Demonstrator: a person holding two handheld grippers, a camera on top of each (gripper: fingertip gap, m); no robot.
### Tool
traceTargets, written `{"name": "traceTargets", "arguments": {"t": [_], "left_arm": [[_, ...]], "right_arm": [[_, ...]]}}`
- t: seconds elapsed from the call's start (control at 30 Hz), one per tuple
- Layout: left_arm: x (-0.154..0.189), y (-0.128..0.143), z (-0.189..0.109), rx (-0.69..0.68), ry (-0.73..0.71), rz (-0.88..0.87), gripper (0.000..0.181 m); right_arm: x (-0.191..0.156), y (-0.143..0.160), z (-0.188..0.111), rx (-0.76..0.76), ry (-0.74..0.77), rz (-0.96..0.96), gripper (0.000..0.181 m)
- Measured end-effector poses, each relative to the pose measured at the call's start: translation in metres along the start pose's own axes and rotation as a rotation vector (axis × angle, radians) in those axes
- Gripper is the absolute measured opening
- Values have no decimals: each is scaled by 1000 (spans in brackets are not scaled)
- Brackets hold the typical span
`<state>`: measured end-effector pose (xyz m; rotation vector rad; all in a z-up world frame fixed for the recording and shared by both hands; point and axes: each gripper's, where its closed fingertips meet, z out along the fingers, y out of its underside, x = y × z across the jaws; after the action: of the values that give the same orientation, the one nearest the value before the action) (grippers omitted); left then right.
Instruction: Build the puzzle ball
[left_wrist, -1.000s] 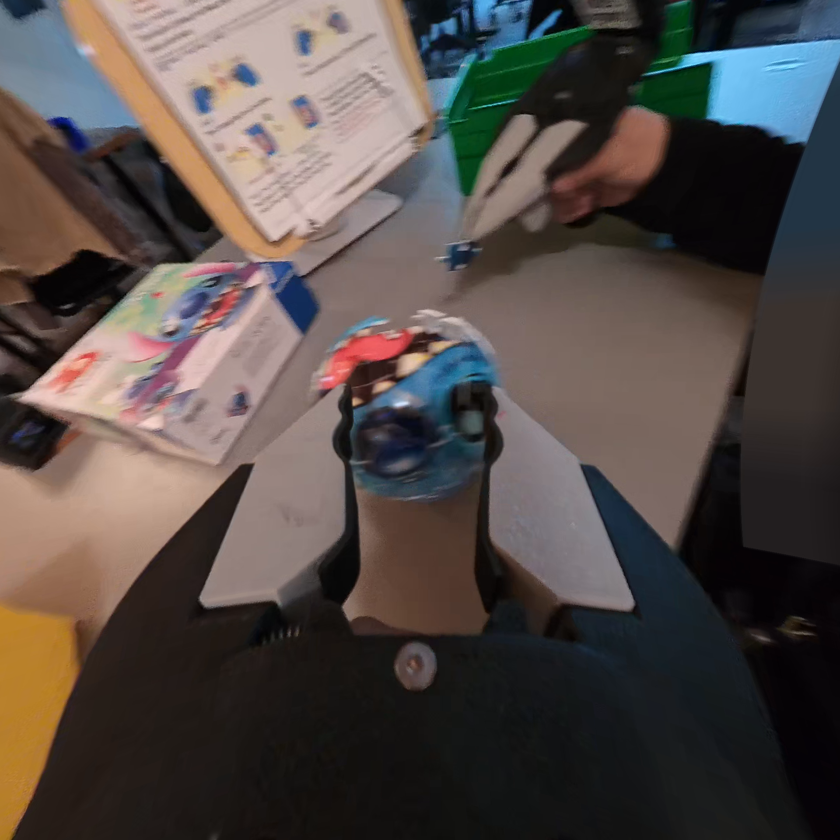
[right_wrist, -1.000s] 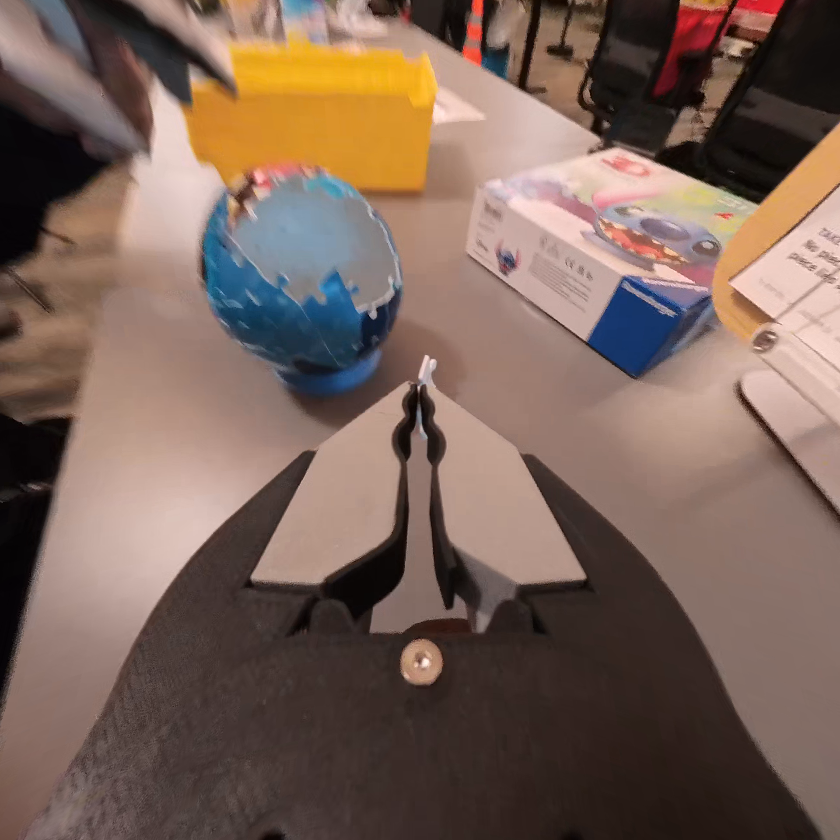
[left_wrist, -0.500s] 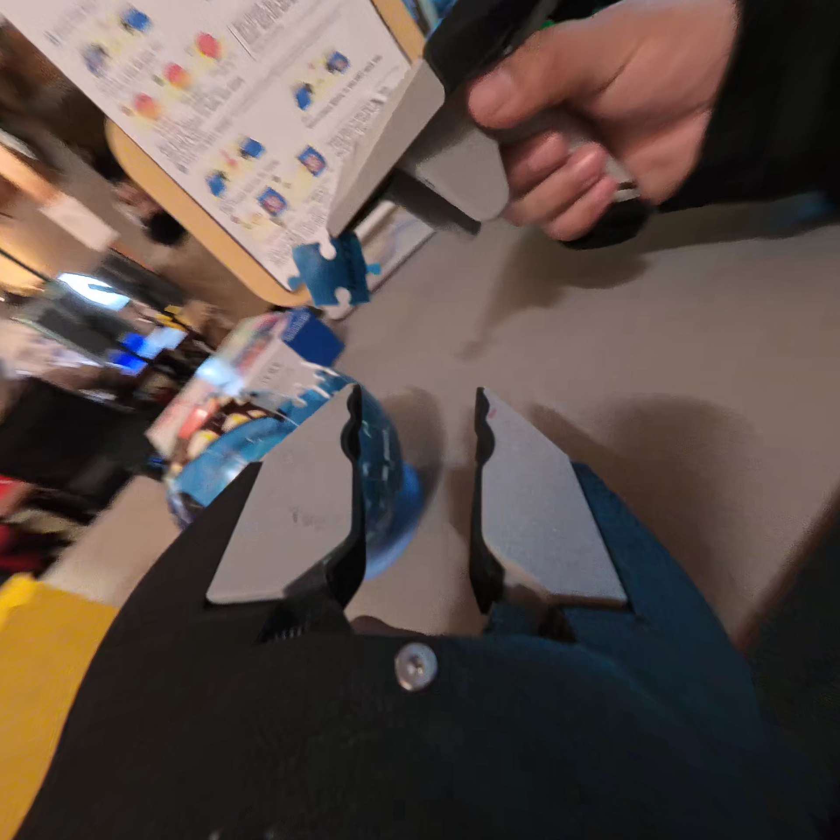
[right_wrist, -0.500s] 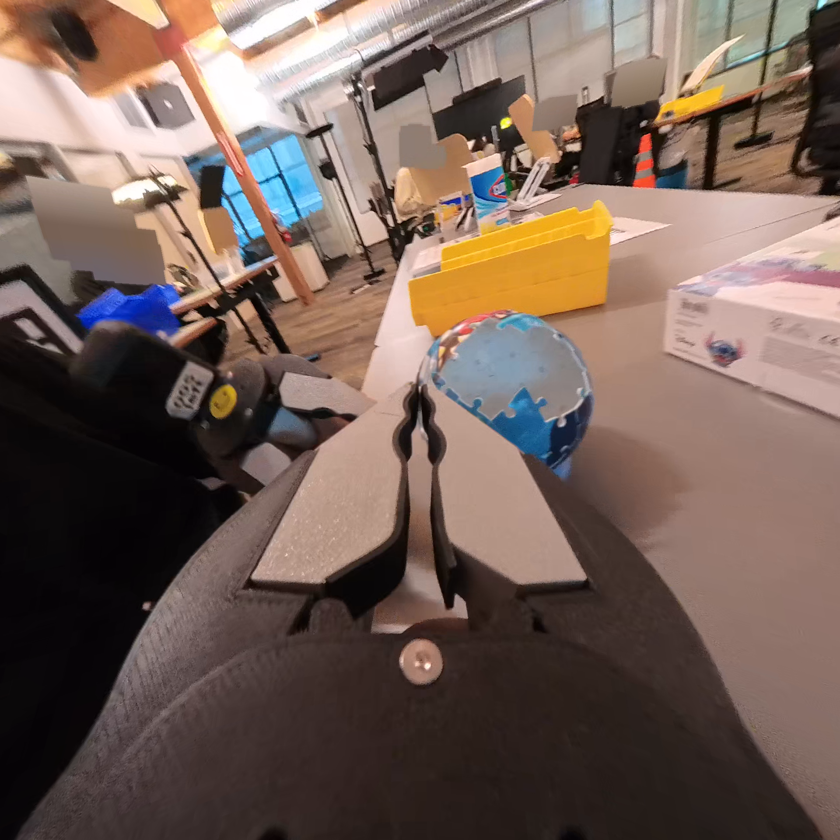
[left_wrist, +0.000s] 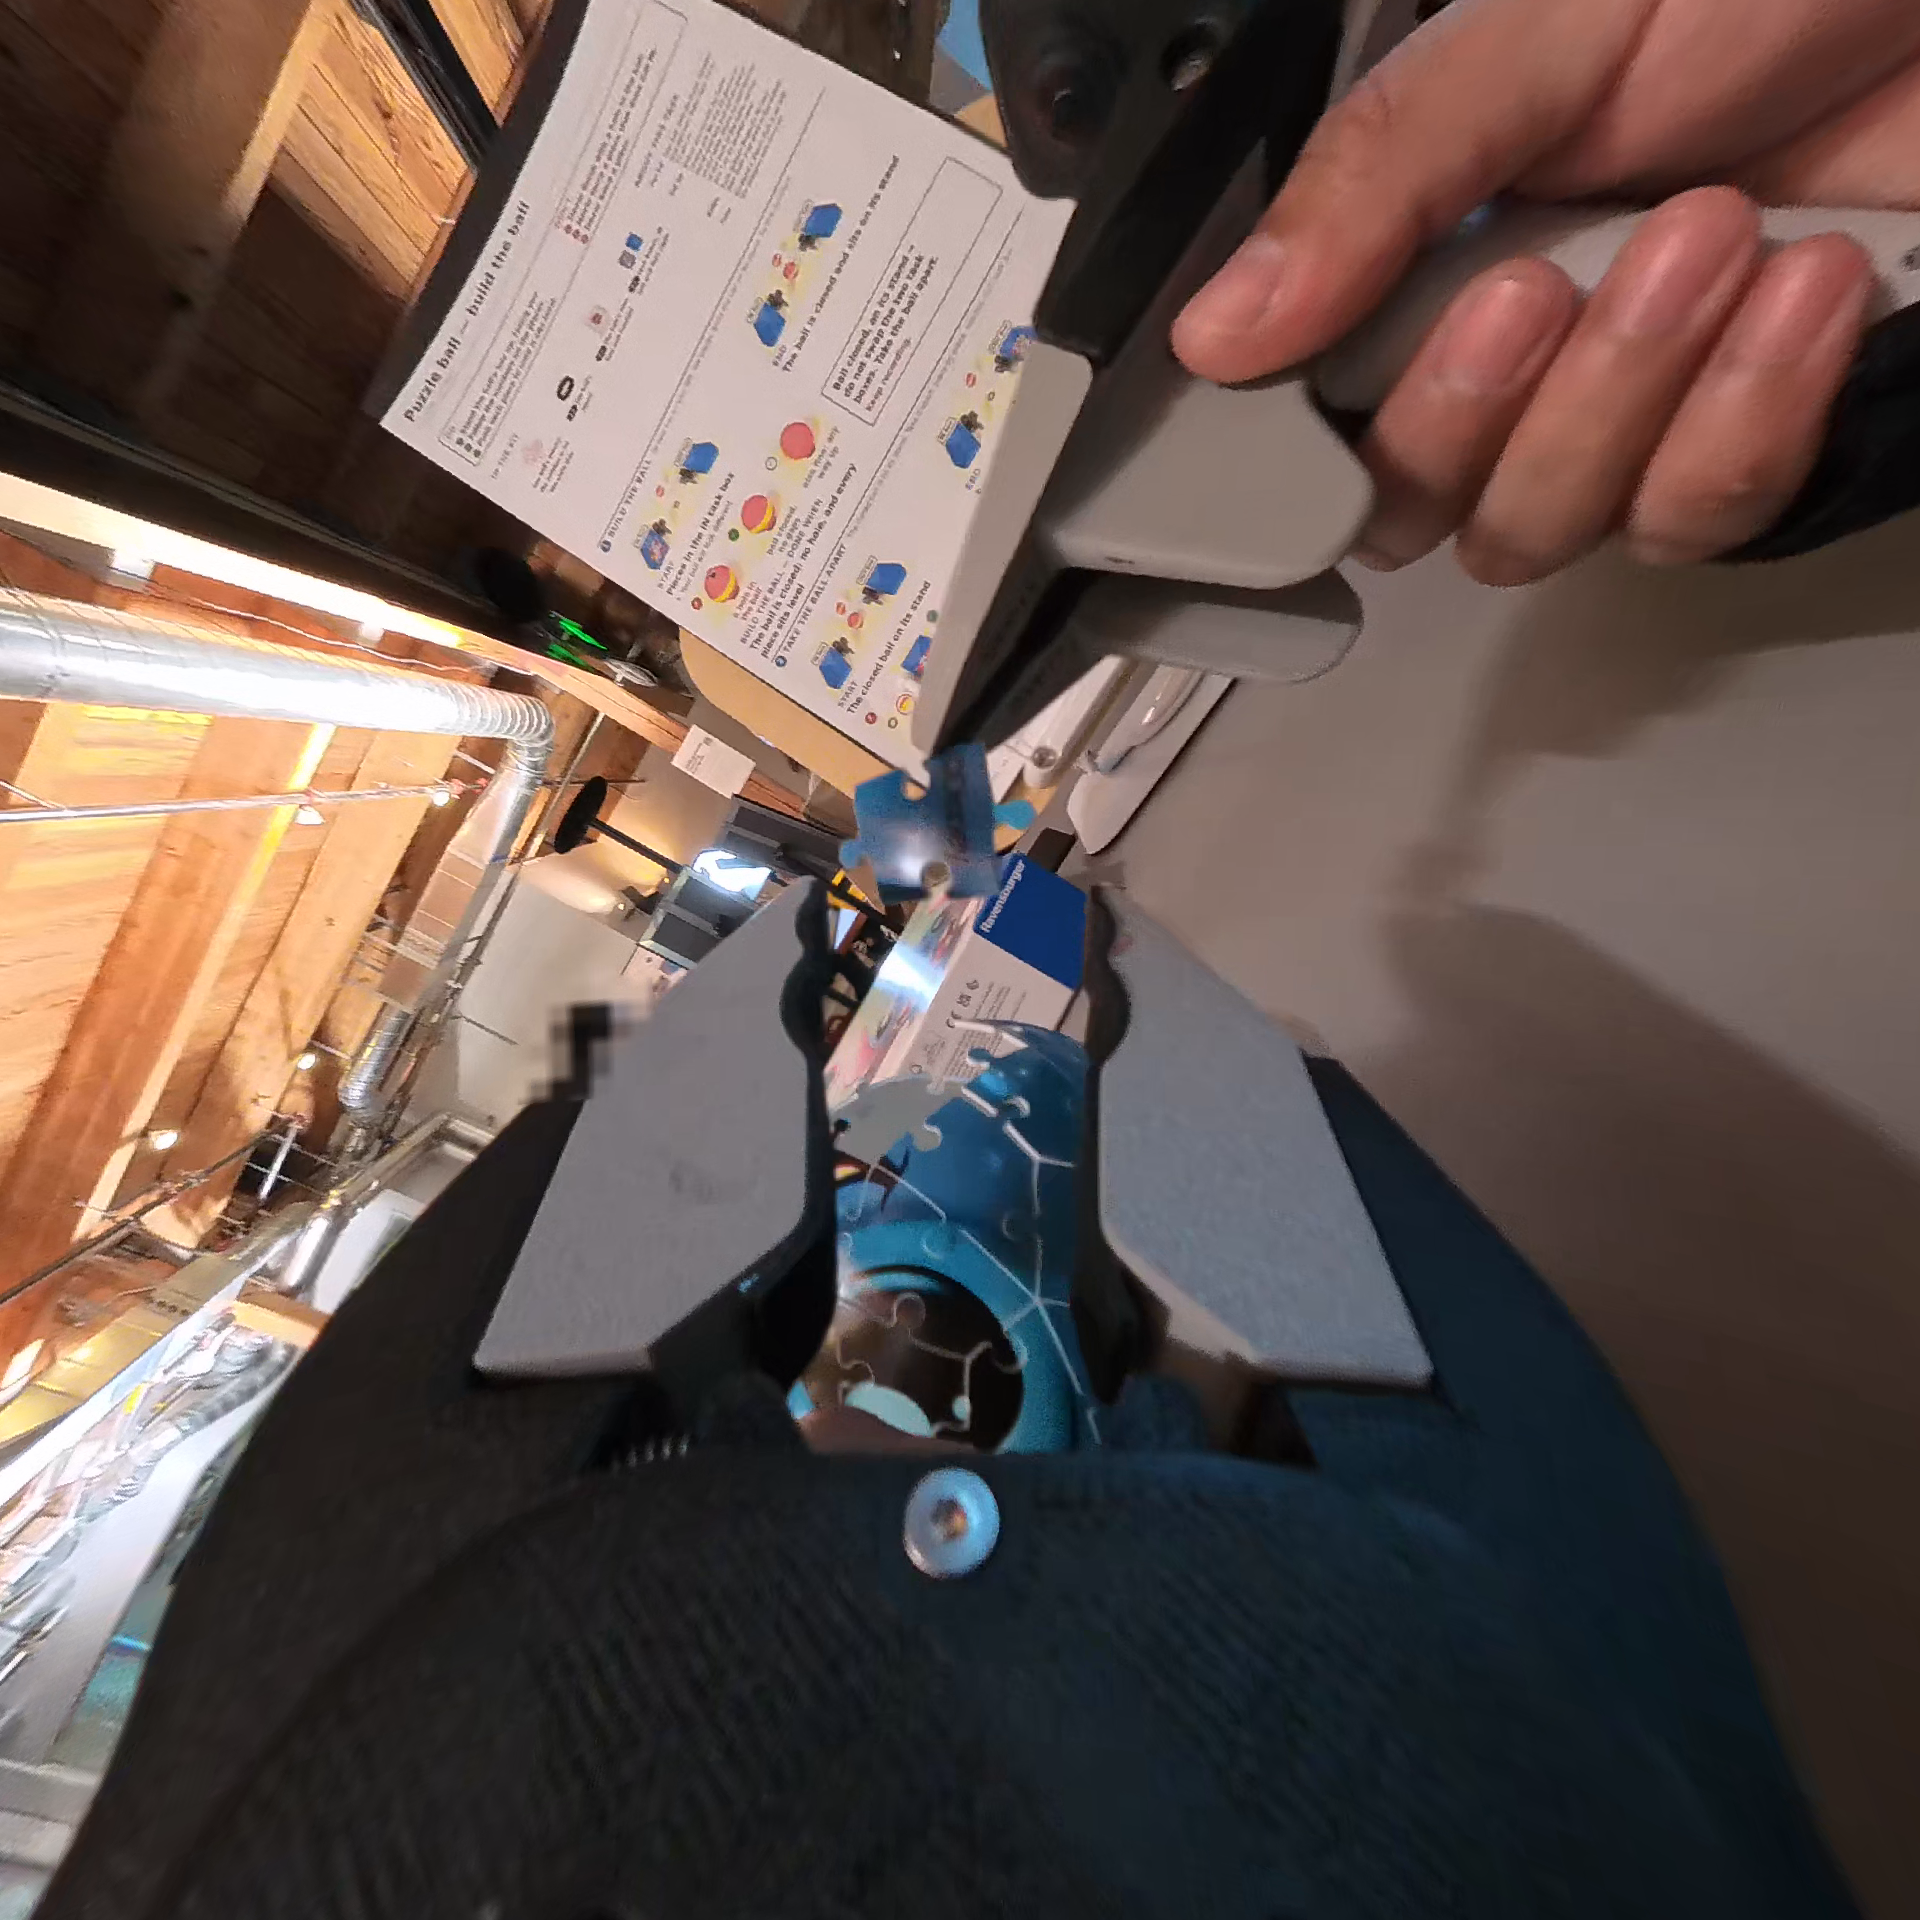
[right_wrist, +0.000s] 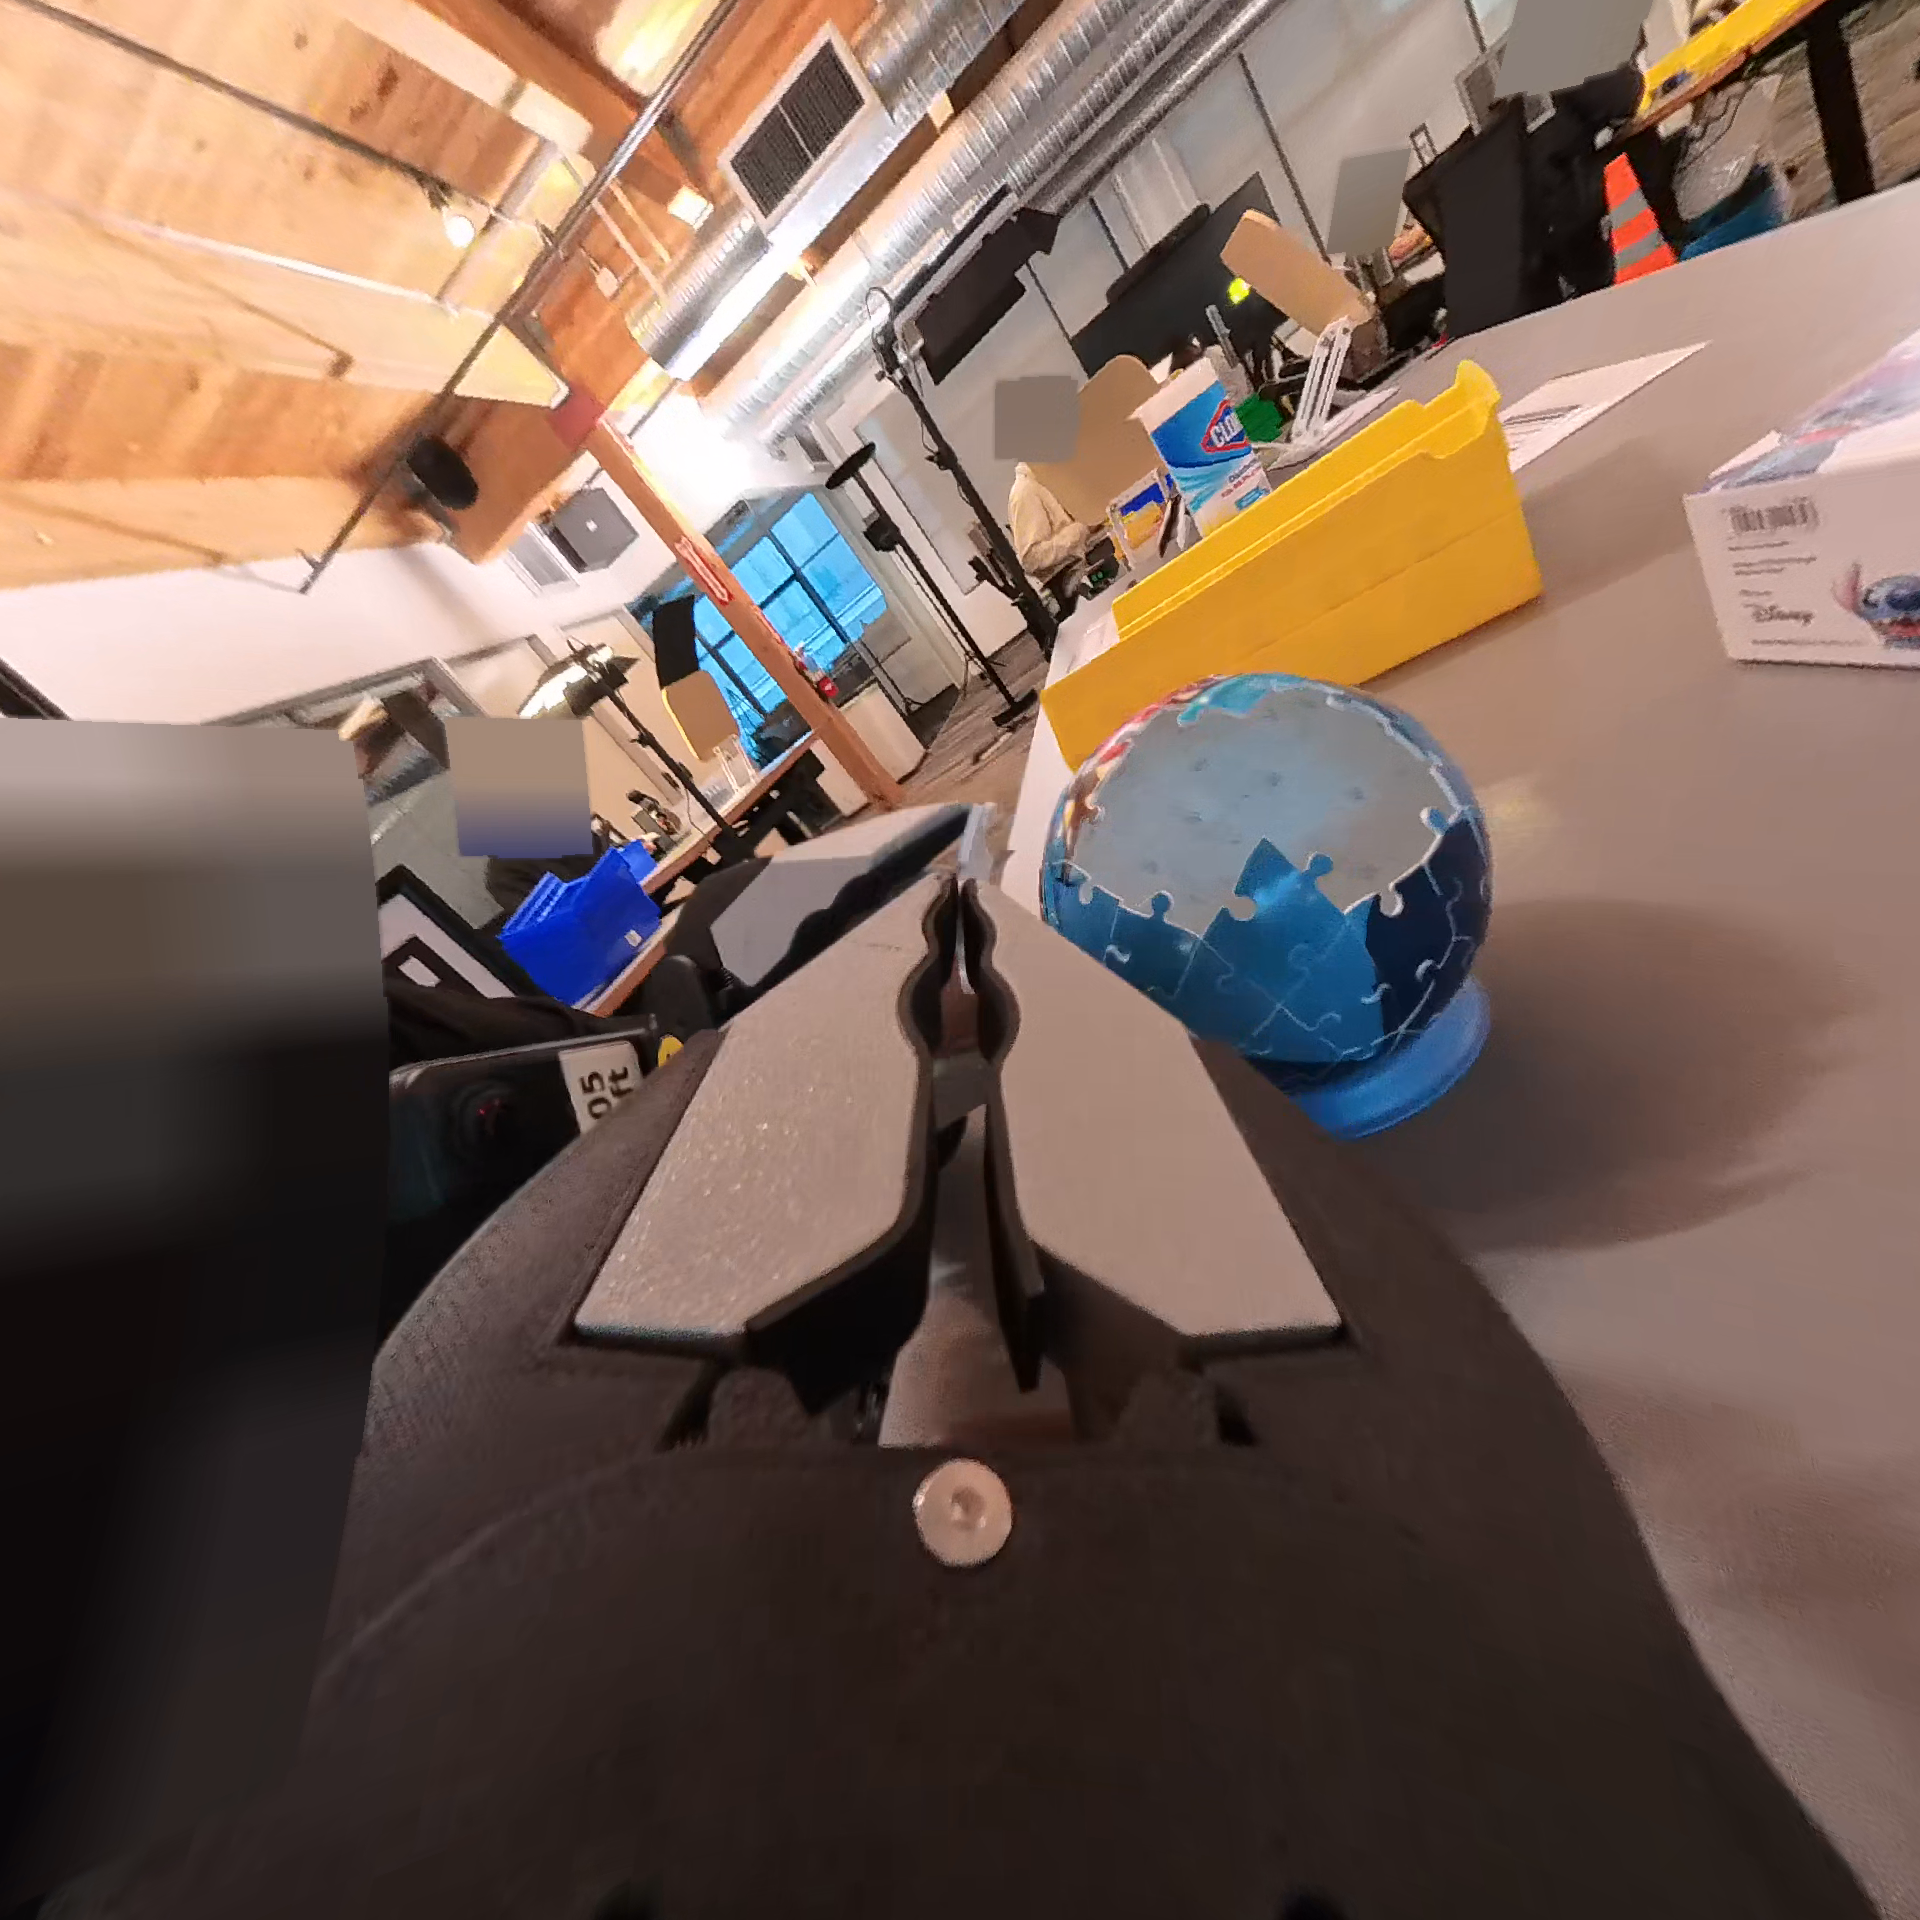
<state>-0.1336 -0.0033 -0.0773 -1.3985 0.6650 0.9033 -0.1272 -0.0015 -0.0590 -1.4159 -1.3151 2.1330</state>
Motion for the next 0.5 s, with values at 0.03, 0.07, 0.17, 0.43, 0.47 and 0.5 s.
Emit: {"name": "traceTargets", "arguments": {"t": [0.03, 0.07, 0.17, 0.43, 0.47, 0.5], "left_arm": [[-1, 0, 1, 3, -7, 10, 46], [-2, -1, 3, 12, -15, 24, 46], [-3, -8, 4, 40, -43, 97, 37], [-4, -18, 4, 99, -62, 208, 23], [-4, -20, 4, 108, -62, 220, 21], [-4, -21, 4, 117, -63, 228, 17]], "right_arm": [[2, 2, 1, -7, -1, 15, 0], [3, 5, 3, -14, -2, 29, 0], [1, 6, 5, -2, -32, 69, 0], [-3, 0, -4, 50, -83, 148, 0], [-3, -1, -4, 53, -85, 153, 0], [-4, -1, -5, 56, -89, 155, 0]]}}
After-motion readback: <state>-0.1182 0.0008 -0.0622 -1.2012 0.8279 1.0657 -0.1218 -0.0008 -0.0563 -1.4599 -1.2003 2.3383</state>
